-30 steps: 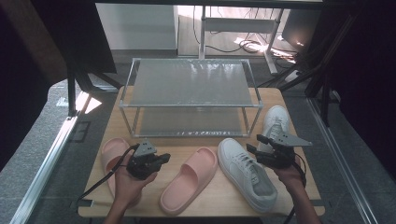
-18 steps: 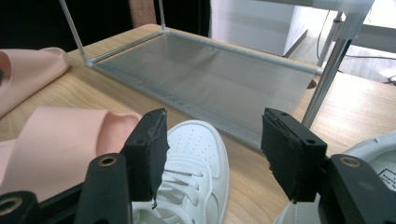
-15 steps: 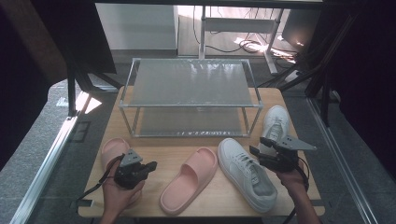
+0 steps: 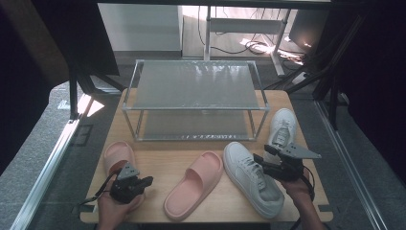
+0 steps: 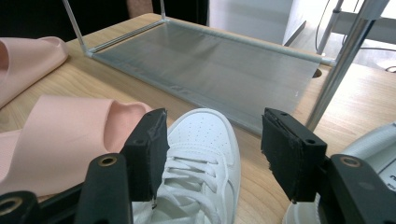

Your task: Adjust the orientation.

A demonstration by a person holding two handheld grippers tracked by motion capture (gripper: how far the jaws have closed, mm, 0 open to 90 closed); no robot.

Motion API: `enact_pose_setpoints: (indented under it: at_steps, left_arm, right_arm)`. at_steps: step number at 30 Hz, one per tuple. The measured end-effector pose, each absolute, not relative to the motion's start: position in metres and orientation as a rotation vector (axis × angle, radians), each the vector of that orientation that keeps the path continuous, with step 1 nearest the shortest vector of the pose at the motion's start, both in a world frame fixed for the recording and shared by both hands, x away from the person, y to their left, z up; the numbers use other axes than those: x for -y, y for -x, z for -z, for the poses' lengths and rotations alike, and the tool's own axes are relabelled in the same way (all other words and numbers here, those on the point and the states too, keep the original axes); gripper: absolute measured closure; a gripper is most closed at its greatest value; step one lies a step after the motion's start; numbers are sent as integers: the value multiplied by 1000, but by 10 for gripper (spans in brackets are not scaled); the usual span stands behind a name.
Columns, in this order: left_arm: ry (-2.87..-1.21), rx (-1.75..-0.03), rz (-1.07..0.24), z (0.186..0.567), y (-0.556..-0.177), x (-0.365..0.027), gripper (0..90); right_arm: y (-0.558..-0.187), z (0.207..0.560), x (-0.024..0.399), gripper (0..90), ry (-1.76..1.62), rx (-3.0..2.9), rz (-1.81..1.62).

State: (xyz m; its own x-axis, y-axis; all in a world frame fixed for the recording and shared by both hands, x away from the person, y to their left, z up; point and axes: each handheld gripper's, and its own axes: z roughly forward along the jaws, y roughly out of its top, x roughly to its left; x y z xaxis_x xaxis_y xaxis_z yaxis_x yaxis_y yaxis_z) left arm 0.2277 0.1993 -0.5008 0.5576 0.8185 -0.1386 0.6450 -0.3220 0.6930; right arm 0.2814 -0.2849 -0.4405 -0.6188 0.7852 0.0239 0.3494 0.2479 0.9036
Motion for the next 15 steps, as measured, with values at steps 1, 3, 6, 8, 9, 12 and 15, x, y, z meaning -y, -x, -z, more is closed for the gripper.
enact_pose_setpoints:
  at_steps: [1,3,6,8,9,12,15]
  left_arm:
    - [-2058,-1174,-278,501,-227,-202,898]
    - [-2064,-1192,-282,503,-227,-204,899]
    - [-2075,-1236,-291,508,-223,-211,900]
    - [-2059,-1242,-270,509,-221,-215,900]
    - [-2060,-1250,-277,510,-220,-216,900]
    - [-2049,-1253,-271,512,-219,-220,900]
    - [-2052,-1258,-274,512,-217,-221,900]
  right_arm:
    - [-281,440,286,421,-1035,-2084,-1342]
    - [-282,440,287,421,-1041,-2082,-1342]
    - [-284,442,287,421,-1044,-2085,-1340]
    - [-285,443,287,421,-1044,-2089,-1339]
    - [-285,443,287,421,-1043,-2089,-1338]
    - [-285,443,287,421,-1042,-2093,-1336]
    - [-285,443,288,421,-1045,-2090,-1338]
